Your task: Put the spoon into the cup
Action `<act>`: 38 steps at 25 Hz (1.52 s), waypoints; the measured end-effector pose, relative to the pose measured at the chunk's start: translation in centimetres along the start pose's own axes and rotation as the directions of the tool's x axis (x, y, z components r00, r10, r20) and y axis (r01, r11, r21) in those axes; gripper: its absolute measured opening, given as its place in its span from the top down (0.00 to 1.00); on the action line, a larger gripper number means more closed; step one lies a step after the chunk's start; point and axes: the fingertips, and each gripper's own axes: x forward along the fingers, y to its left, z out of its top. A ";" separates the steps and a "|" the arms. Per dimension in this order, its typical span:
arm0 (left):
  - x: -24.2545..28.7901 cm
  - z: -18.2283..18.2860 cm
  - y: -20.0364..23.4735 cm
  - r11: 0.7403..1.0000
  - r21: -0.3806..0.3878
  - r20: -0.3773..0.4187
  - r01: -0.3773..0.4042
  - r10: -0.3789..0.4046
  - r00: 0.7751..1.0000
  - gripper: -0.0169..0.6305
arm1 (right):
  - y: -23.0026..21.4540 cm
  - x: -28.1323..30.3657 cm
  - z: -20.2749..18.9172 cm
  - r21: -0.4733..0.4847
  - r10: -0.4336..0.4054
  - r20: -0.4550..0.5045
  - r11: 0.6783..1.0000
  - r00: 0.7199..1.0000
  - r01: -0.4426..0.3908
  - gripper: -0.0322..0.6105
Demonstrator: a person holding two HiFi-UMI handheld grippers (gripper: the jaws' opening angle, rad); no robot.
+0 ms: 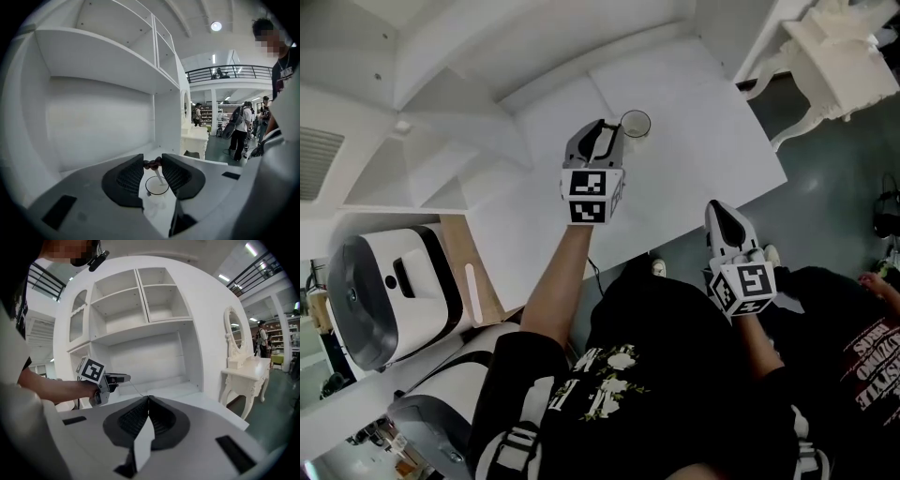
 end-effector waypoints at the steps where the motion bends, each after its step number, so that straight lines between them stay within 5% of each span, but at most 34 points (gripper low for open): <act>1: 0.6 -0.3 0.1 1.000 0.001 -0.007 0.002 -0.002 1.000 0.79 | -0.1 0.4 0.1 0.002 -0.002 -0.003 1.000 1.000 0.002 0.85; 10: 5.1 -4.2 0.2 0.991 0.129 -0.103 0.032 -0.019 0.994 0.79 | -1.5 2.2 -0.2 0.015 -0.036 -0.035 0.999 0.999 0.037 0.85; 24: 6.9 -7.9 -0.7 0.991 0.112 -0.202 0.073 -0.049 0.978 0.79 | -2.3 2.1 -0.7 0.033 -0.066 -0.044 0.997 0.997 0.068 0.85; 38: 2.6 -7.3 -0.7 0.995 0.095 -0.172 0.041 -0.024 0.985 0.75 | -1.2 1.5 -0.2 0.004 -0.030 -0.025 1.000 0.999 0.030 0.85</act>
